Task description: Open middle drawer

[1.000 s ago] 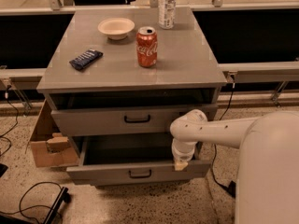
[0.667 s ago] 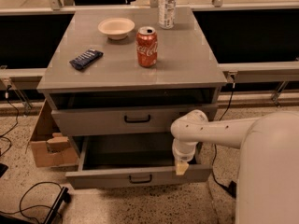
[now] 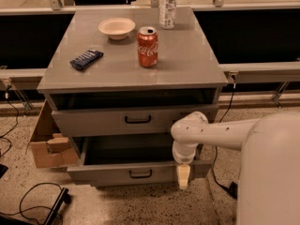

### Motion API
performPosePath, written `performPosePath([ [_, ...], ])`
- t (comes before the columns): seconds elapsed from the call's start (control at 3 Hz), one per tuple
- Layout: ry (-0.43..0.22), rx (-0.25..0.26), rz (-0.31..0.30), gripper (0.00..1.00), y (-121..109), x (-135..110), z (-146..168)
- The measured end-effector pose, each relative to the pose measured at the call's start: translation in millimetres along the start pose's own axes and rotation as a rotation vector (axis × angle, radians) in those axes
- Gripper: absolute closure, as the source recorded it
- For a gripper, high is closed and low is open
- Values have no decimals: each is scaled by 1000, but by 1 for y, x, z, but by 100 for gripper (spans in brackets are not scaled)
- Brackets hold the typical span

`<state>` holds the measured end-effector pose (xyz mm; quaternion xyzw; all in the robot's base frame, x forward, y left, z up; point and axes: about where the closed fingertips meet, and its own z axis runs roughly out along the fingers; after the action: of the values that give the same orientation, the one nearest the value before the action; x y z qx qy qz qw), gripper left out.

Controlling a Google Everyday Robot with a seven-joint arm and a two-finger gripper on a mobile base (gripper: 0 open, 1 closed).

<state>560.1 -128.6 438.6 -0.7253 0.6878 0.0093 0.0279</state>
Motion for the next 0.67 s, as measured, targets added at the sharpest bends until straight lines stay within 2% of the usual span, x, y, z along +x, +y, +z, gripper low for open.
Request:
performPosePath([
  [0.33,-11,-19,4,0,14,-2,8],
  [0.67,-18,22,-23,19,36,-32,-7],
])
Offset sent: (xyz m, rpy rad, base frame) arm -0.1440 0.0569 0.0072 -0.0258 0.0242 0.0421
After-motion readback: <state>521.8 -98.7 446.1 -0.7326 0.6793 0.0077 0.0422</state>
